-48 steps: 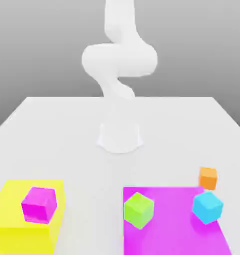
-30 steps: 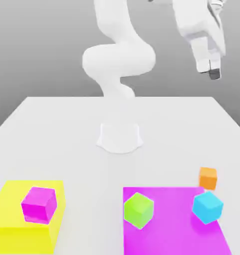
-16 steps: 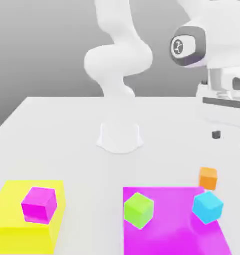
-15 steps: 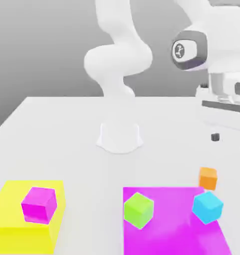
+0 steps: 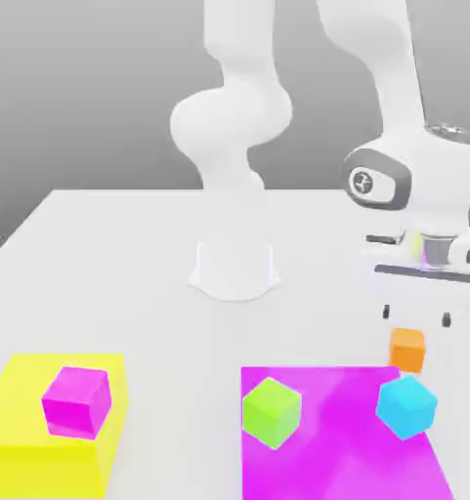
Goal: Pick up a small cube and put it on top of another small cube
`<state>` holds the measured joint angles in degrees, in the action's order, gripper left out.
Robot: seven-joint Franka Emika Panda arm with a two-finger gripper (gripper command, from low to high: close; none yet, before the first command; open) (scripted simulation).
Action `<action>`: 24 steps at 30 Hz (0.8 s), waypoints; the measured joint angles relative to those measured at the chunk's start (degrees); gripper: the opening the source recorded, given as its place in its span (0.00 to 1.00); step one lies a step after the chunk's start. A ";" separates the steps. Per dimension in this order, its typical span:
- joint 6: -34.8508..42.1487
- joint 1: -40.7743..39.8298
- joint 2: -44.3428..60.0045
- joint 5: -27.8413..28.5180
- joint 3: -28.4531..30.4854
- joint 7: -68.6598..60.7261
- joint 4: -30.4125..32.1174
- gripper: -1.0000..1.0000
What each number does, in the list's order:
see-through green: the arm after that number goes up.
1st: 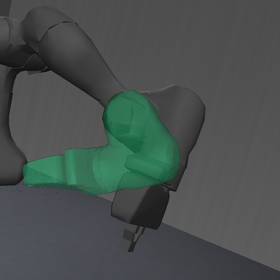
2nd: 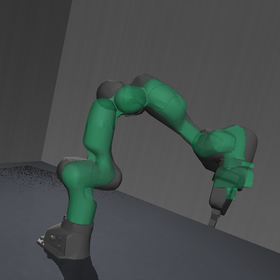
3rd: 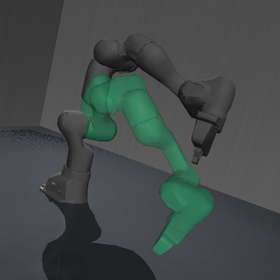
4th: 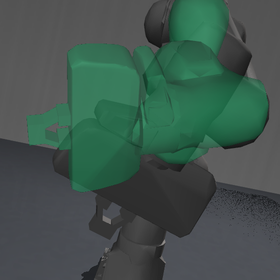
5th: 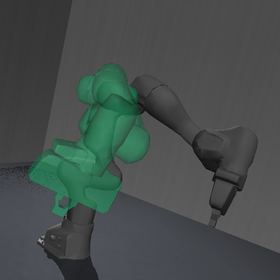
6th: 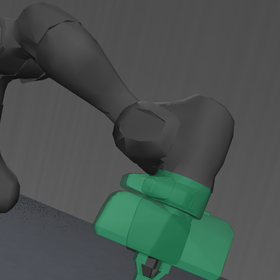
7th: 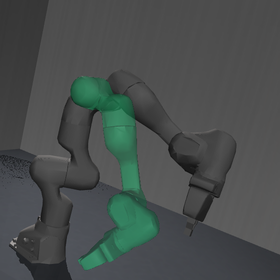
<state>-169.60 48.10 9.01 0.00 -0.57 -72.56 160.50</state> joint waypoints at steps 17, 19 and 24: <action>3.18 0.20 -3.76 -0.14 0.19 -0.27 0.75 0.00; 5.30 0.63 -6.32 -0.59 0.21 -0.46 -0.32 0.00; 11.04 -7.97 -8.00 -0.63 4.58 -10.46 -6.75 0.00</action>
<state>-158.55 40.13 1.01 -0.63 4.01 -83.02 153.75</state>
